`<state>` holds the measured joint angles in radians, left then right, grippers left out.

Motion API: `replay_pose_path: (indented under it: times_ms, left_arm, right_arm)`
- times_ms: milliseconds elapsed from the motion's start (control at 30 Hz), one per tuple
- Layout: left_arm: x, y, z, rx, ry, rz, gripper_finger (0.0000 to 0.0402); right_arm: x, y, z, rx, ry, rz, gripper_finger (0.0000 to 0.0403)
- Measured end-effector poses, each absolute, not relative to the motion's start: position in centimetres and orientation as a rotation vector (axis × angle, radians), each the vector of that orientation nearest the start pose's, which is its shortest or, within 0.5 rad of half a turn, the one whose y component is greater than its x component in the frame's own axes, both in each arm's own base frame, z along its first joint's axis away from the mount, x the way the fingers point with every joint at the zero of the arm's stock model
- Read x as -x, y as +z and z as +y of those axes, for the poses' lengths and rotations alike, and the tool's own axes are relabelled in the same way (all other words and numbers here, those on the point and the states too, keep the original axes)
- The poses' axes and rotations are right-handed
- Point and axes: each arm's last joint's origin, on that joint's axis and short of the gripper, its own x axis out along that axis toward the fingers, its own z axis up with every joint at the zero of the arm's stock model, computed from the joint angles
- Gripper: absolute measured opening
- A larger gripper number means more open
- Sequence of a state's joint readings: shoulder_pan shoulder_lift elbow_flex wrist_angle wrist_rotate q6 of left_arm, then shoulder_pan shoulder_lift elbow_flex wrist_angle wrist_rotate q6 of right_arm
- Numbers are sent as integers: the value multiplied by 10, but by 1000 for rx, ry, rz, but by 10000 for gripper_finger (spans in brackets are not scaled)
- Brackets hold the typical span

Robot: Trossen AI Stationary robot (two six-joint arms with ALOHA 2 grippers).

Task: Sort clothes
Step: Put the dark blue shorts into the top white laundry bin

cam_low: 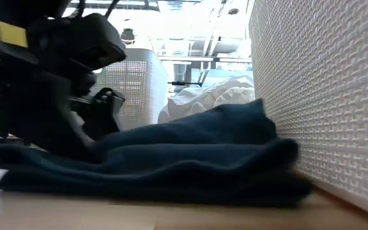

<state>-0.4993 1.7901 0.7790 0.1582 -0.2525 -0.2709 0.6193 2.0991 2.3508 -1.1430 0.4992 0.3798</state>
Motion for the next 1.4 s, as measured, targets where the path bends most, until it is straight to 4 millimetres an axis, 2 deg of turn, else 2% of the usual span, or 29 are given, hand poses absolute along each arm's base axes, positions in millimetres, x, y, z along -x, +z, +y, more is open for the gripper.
replay_pose_path:
  times_ms: [133, 233, 367, 567, 700, 833, 1200, 1400]
  left_arm:
    - [-293, 103, -151, -87, -107, 841, 284]
    - [-296, 103, -153, -109, -119, 841, 246]
    - [-299, 105, -154, -146, -128, 837, 168]
    - [-299, 106, -154, -204, -151, 837, 30]
    - [-298, 110, -154, -211, -156, 832, 23]
    - [-292, 125, -150, -235, -152, 835, 23]
    - [-268, 190, -144, -274, -79, 708, 23]
    - [-257, 214, -143, -257, -73, 636, 23]
  right_arm:
    - [-363, 378, 239, 113, -36, 757, 232]
    - [-363, 378, 238, 121, -33, 758, 232]
    - [-364, 378, 237, 120, -36, 758, 232]
    - [-364, 378, 236, 121, -37, 759, 232]
    - [-364, 378, 236, 120, -34, 760, 232]
    - [-364, 378, 236, 120, -34, 760, 232]
    - [-364, 378, 236, 119, -34, 760, 232]
    - [-364, 378, 236, 119, -35, 760, 232]
